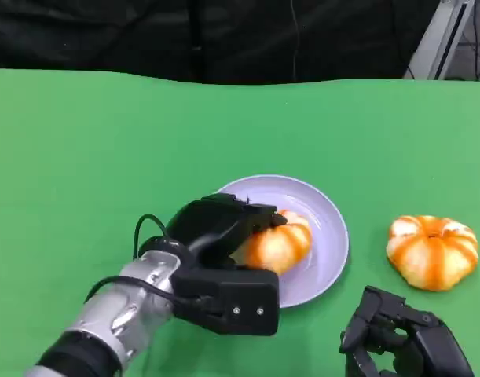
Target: Grasp the bread from the table and place it into the plate.
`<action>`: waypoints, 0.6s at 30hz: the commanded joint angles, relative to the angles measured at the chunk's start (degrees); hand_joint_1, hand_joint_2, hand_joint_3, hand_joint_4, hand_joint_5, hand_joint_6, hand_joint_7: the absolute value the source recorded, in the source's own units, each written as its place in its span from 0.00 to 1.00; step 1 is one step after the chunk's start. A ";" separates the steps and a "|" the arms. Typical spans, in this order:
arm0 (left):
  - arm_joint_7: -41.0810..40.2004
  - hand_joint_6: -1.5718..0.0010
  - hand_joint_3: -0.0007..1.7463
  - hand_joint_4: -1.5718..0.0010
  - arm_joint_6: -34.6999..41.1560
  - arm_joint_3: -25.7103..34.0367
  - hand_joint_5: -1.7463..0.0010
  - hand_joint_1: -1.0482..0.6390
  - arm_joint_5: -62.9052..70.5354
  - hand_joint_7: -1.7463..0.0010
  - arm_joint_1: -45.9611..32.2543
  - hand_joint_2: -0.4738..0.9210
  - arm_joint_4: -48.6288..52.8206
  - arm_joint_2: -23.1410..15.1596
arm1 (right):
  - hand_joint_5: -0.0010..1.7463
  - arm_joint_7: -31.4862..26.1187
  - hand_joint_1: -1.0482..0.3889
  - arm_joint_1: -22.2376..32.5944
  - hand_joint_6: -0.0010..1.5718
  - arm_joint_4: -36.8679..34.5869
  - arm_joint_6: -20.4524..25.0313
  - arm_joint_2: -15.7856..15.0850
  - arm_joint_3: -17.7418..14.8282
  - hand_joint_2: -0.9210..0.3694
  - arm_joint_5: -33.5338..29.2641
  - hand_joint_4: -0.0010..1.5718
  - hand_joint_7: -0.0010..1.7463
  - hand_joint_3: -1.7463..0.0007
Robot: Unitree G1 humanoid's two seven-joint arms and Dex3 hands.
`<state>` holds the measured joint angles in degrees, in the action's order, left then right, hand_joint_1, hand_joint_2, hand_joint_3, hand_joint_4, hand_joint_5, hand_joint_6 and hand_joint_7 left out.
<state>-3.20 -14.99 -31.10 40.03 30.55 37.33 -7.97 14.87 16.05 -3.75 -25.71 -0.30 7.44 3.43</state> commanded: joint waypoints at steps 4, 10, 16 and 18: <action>3.50 0.92 0.51 1.00 0.77 0.34 1.00 0.00 -0.55 1.00 -1.36 1.00 -4.17 -2.17 | 1.00 0.08 0.63 0.05 0.46 0.43 -0.13 -0.58 -0.47 0.20 0.88 0.49 0.87 0.41; 2.12 0.93 0.51 1.00 1.48 2.20 1.00 0.00 -0.46 0.99 -3.71 1.00 -8.63 -3.45 | 1.00 -0.14 0.62 0.04 0.46 0.75 0.22 -0.53 -0.41 0.20 0.64 0.49 0.88 0.41; 5.80 0.90 0.39 1.00 3.33 7.12 1.00 0.07 -4.93 0.99 -8.60 1.00 -19.13 -6.20 | 1.00 0.01 0.62 -0.36 0.46 -0.32 -0.72 -0.60 -0.57 0.20 0.57 0.49 0.88 0.41; 6.75 0.87 0.34 0.99 3.66 8.99 1.00 0.12 -6.92 0.98 -10.84 1.00 -23.00 -7.05 | 1.00 0.21 0.62 -0.56 0.46 -0.63 -0.81 -0.65 -0.70 0.20 0.87 0.49 0.88 0.41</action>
<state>2.06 -11.95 -24.39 35.36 22.36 18.35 -13.27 14.95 15.76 -3.89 -25.82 -0.33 7.34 3.47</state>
